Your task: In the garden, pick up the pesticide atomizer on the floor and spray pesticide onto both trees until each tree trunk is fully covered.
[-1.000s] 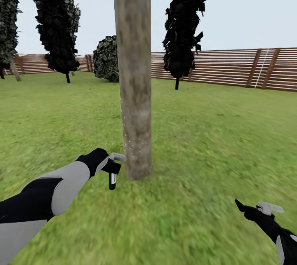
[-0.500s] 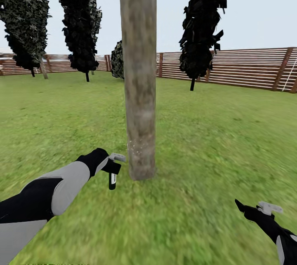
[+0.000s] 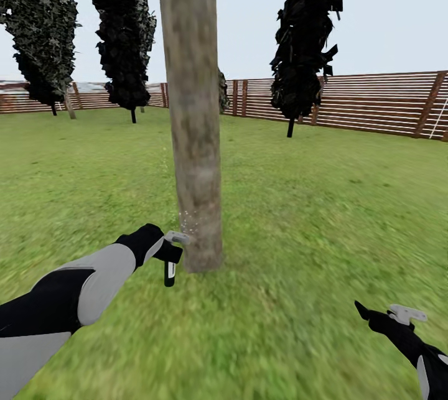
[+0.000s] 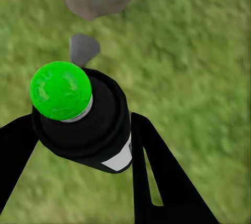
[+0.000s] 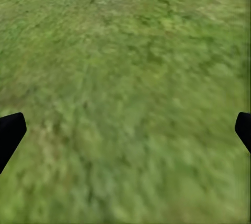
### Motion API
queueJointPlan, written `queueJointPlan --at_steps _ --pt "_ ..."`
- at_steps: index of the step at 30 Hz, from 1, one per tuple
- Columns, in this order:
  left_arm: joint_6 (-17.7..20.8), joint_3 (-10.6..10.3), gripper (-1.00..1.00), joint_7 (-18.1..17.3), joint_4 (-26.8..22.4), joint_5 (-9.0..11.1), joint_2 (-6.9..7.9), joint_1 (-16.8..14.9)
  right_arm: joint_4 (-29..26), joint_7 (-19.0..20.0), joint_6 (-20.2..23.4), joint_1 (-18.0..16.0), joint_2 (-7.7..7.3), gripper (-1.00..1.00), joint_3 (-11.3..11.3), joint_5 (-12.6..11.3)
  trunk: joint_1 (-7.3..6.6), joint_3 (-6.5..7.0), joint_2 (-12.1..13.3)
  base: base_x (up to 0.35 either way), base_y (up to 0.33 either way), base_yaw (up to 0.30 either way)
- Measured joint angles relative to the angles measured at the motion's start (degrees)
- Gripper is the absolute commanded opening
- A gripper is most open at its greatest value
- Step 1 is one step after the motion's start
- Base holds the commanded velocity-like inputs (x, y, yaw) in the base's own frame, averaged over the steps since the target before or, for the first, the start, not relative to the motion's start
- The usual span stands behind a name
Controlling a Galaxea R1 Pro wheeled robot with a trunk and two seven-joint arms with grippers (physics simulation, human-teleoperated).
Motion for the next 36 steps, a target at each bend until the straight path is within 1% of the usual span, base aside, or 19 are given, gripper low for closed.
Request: queueJointPlan --at_steps 11,13,14,16,18,20,21,24,25,27,29,30,32,36 --pt "0.3 0.1 -1.00 0.0 -0.2 0.1 0.02 0.1 0.1 0.0 0.0 0.0 -0.11 1.00 0.0 0.0 0.00 0.00 0.0 0.000 -0.003 0.000" --pt "0.8 0.1 -1.00 0.0 -1.5 0.1 -0.12 0.0 1.7 0.0 -0.1 0.0 -0.26 1.00 0.0 0.0 0.00 0.00 0.0 0.000 0.000 0.000" --pt "1.6 0.1 -1.00 0.0 -2.7 0.1 -0.17 0.0 2.8 0.0 -0.1 0.0 -0.38 1.00 0.0 0.0 0.00 0.00 0.0 0.000 0.000 0.000" --pt "8.9 -0.1 -1.00 -0.1 -9.7 -0.2 -0.27 -0.1 6.4 -0.1 -0.1 0.0 -0.58 1.00 0.0 0.0 -0.01 0.01 0.0 0.000 0.000 0.000" --pt "14.5 -0.1 -1.00 -0.2 -15.5 -0.1 -0.46 -0.1 7.4 -0.1 -0.1 0.0 -0.62 1.00 0.0 -0.1 -0.01 0.01 0.0 0.000 0.000 0.000" --pt "18.2 -0.1 -1.00 -0.5 -20.3 -0.1 -0.61 -0.1 7.7 -0.1 -0.1 0.0 -0.63 1.00 0.0 -0.1 -0.01 0.01 0.0 0.000 0.000 0.000" --pt "19.6 -0.1 -1.00 -0.6 -21.1 -0.1 -0.63 -0.1 7.8 -0.1 -0.1 0.0 -0.63 1.00 0.0 -0.1 0.00 0.00 0.0 0.000 0.000 0.000" --pt "21.3 -0.1 -1.00 -0.7 -21.8 0.0 -0.71 -0.4 7.8 -0.1 -0.1 0.0 -0.65 1.00 0.0 -0.1 0.00 0.00 0.0 0.000 0.000 0.000" --pt "21.8 -0.1 -1.00 -0.7 -22.1 0.2 -1.16 -0.5 7.8 -0.1 -0.1 0.0 -0.64 1.00 0.0 -0.1 0.00 0.00 0.0 0.000 0.000 0.000" --pt "22.0 -0.1 -1.00 -0.7 -22.6 -0.1 -1.39 -0.6 7.8 -0.1 -0.1 0.0 -0.66 1.00 0.0 -0.1 0.00 0.00 0.0 0.000 0.000 0.000" --pt "22.0 -0.1 -1.00 -1.1 -22.8 0.1 -1.58 -0.9 7.8 -0.1 -0.1 0.0 -0.64 1.00 0.0 -0.1 0.00 0.00 0.0 0.000 0.000 0.000" --pt "22.2 -0.1 -1.00 -2.1 -22.9 0.2 -1.70 -1.8 7.8 -0.1 -0.1 0.0 -0.65 1.00 0.0 -0.1 -0.01 0.01 0.0 0.000 0.000 0.000" --pt "22.5 -0.1 -1.00 -2.8 -22.9 -0.1 -1.70 -3.3 7.8 -0.1 -0.1 0.0 -0.68 1.00 0.0 -0.1 -0.01 0.01 0.0 0.000 0.000 0.000" --pt "22.7 -0.1 -1.00 -3.2 -22.9 -0.1 -1.70 -5.8 7.9 -0.1 -0.1 0.0 -0.64 1.00 -0.1 -0.1 0.00 0.00 0.0 0.000 0.000 0.000"
